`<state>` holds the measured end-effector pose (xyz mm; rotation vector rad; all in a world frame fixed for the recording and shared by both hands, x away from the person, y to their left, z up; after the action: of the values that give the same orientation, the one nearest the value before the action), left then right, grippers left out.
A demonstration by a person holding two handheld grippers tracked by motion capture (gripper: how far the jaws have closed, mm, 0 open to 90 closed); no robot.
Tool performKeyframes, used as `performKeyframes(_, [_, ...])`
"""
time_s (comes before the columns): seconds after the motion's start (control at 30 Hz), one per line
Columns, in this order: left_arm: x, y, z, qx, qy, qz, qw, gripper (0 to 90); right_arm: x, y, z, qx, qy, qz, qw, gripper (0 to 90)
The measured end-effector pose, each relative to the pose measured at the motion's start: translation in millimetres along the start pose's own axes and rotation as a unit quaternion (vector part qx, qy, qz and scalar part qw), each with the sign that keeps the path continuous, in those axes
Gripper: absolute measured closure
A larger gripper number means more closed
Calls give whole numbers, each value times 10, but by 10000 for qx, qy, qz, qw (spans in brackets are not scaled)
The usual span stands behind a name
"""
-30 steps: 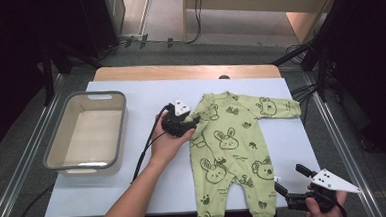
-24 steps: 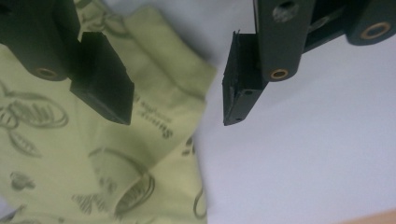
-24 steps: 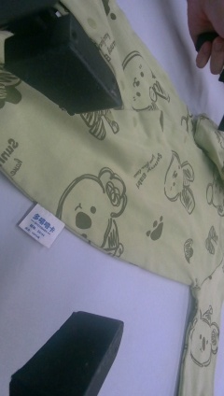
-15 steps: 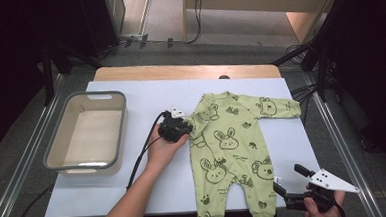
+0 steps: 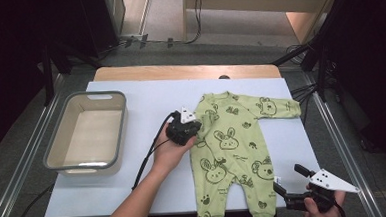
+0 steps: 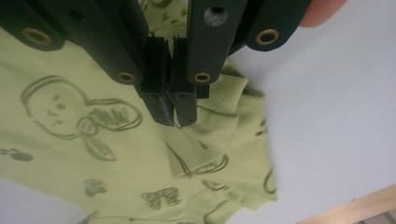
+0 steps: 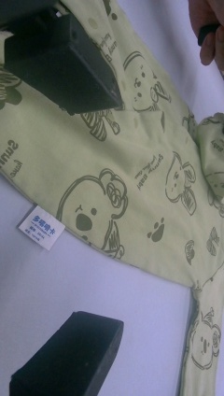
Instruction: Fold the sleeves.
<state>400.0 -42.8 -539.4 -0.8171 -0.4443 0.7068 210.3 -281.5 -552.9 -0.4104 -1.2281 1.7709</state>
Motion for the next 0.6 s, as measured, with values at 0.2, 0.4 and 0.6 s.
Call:
performKeyframes(0.2, [-353, -11, -15, 95, 565, -434, 9974, 804, -3, 4, 10, 5, 14, -1, 10000, 0])
performKeyframes(0.4, [-338, -121, 116, -217, 737, -386, 9963, 671, -14, 6, 16, -13, 9, 10, 10000, 0])
performKeyframes(0.6, [190, -134, -47, -141, 60, 322, 9994, 623, -8, 3, 15, -6, 11, 17, 10000, 0])
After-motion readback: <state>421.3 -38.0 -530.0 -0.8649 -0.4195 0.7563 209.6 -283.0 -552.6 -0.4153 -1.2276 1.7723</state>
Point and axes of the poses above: each handheld gripper's, and its own axes: z roughly backward along the jaws, y roughly out of its underside, x roughly to its left, the point moved 10 cm from there along -z, roughly forward along the jaws, and after that the axes turned 8 degrees about -y, right-handed, at the moved point
